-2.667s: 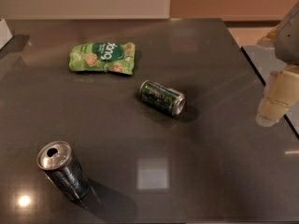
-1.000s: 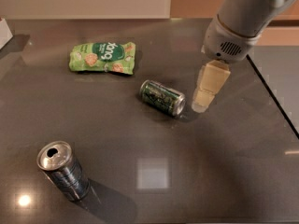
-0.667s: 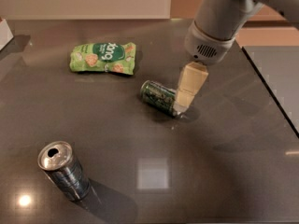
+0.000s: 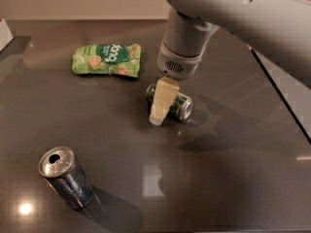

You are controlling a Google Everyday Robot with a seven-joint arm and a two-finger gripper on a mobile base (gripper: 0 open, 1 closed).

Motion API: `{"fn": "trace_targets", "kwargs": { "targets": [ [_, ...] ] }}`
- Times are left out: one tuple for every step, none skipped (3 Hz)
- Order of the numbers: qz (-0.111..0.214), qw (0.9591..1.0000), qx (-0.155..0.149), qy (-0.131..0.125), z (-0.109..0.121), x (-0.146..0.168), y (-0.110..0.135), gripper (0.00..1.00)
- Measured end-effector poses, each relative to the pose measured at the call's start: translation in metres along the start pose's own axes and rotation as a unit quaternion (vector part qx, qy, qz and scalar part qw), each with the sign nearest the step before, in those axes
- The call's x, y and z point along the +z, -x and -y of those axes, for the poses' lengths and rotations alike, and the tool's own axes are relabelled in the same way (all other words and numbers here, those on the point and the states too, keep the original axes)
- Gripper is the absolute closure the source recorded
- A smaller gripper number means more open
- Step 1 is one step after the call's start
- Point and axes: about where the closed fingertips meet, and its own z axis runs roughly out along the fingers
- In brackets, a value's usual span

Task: Pick green can

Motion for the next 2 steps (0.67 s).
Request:
{"fn": "trace_targets", "kwargs": {
  "targets": [
    [-0.017, 0.9998, 0.011, 0.002, 0.001, 0.022, 0.013, 0.0],
    [-0.035, 0.9991, 0.024, 0.002, 0.006, 0.038, 0.014, 0.18]
  ]
}}
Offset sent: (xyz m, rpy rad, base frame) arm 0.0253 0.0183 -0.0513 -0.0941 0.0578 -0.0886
